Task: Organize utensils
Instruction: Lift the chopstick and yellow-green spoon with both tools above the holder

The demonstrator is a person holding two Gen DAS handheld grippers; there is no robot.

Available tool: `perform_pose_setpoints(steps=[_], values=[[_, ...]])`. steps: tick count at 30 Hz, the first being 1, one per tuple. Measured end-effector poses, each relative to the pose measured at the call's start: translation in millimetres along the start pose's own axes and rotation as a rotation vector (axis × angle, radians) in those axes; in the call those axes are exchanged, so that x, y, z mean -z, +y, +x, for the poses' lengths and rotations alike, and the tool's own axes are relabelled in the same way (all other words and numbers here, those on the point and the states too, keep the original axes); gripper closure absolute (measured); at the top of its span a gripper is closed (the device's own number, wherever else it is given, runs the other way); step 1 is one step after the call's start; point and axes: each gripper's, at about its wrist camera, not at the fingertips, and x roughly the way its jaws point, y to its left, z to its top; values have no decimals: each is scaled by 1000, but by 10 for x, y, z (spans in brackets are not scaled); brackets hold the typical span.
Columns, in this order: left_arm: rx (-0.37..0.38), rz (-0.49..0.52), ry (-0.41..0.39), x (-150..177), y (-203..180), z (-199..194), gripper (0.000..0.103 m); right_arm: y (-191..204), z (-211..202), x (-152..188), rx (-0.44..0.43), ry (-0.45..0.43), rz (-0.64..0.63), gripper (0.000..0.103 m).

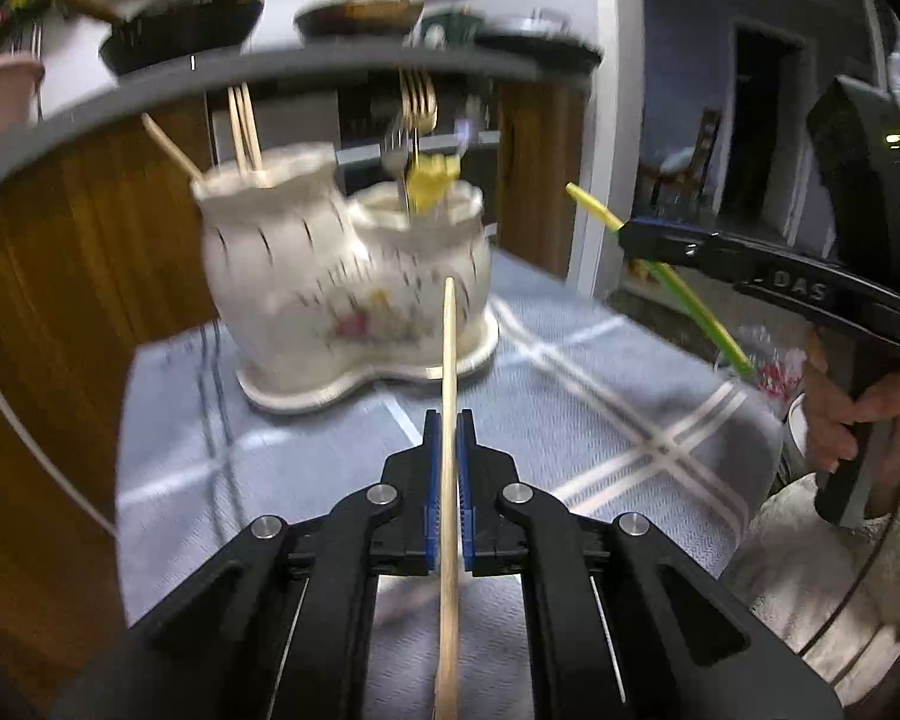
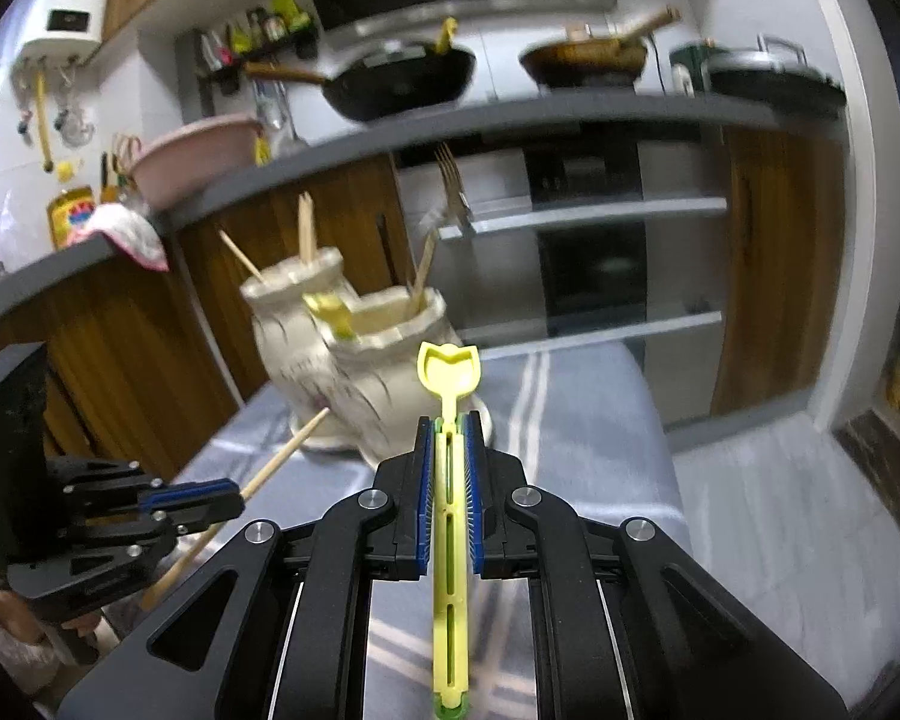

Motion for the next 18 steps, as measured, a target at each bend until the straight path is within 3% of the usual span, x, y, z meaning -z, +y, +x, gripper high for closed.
perform_pose_setpoints(steps=[9, 18], values=[[2, -37, -215, -232, 339, -338, 98, 131, 44, -392, -39, -152, -3, 93], [7, -83, -358, -836, 679, -283, 98, 198, 386, -874, -98, -256, 17, 93]])
